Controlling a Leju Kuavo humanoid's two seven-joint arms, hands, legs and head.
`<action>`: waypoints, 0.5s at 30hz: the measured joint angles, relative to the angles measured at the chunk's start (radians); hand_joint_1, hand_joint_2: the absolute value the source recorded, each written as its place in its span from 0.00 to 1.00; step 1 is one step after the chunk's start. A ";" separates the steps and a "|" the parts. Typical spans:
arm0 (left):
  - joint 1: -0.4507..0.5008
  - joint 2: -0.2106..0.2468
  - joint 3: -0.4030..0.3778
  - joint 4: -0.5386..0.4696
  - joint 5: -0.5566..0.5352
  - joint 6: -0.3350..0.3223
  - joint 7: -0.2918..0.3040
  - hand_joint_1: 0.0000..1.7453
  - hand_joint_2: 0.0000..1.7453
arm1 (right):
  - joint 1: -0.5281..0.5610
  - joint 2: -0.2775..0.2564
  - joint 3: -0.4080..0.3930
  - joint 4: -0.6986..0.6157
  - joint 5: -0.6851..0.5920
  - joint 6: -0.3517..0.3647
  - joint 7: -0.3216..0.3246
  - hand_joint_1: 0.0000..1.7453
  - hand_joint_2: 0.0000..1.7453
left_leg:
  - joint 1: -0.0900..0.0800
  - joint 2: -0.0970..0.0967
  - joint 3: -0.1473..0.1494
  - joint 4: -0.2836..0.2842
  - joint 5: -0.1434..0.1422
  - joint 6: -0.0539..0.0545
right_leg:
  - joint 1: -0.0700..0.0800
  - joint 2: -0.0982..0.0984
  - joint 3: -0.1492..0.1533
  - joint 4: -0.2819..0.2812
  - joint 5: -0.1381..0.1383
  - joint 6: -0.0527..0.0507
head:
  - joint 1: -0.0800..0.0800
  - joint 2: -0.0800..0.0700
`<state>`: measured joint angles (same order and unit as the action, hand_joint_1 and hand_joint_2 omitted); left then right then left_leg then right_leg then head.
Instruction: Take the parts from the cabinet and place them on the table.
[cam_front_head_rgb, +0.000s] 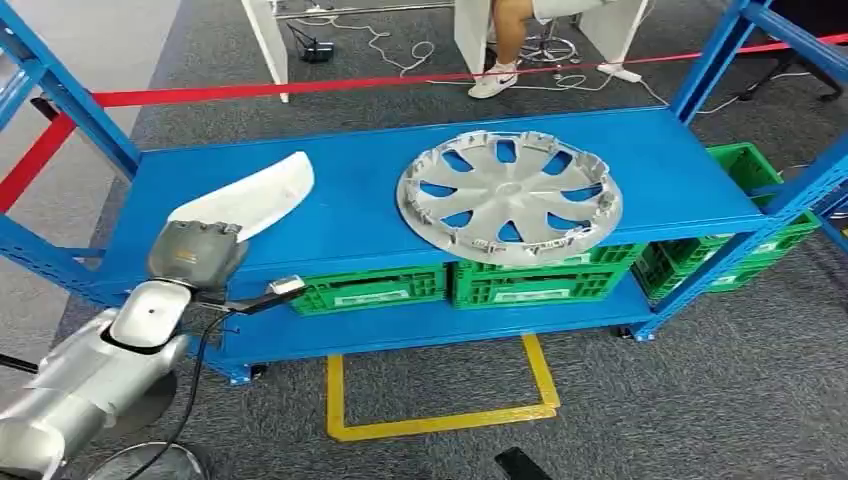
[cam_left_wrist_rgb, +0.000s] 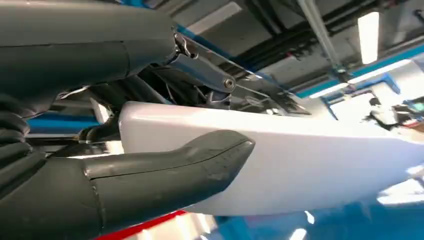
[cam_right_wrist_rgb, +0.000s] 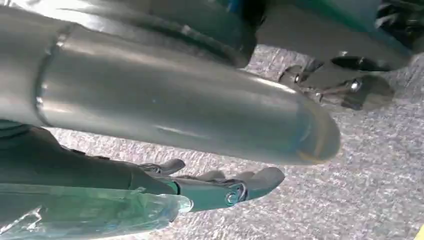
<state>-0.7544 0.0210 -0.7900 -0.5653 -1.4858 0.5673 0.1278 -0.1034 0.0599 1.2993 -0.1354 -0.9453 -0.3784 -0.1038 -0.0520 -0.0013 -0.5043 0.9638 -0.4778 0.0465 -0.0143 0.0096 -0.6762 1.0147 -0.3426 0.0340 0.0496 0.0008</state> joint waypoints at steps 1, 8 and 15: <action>-0.001 -0.001 -0.001 0.000 0.000 -0.001 0.003 1.00 1.00 | -0.001 0.000 0.000 0.000 -0.001 0.001 0.000 0.00 0.00 | -0.004 0.000 -0.003 -0.004 0.008 0.004 | -0.006 -0.002 0.000 -0.007 0.010 0.005 | -0.005 0.000; 0.004 -0.010 -0.008 0.000 0.000 -0.002 0.007 1.00 1.00 | 0.002 0.001 0.000 0.000 -0.006 0.001 0.001 0.00 0.00 | 0.013 0.005 -0.065 -0.038 0.097 0.009 | 0.001 -0.002 -0.090 0.290 -0.198 0.029 | 0.005 0.000; 0.011 -0.008 -0.006 0.000 0.000 -0.001 0.006 1.00 1.00 | -0.002 0.002 0.001 0.000 -0.010 -0.001 0.002 0.00 0.00 | 0.025 0.004 -0.129 -0.016 0.150 -0.029 | -0.009 -0.001 0.154 -0.016 -0.130 0.042 | 0.013 0.000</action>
<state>-0.7436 0.0130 -0.7965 -0.5654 -1.4858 0.5665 0.1343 -0.1055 0.0614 1.3004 -0.1358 -0.9552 -0.3792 -0.1015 -0.0272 0.0023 -0.6336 0.9482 -0.3275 0.0170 -0.0233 0.0086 -0.5227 0.9989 -0.4724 0.0762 0.0629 0.0011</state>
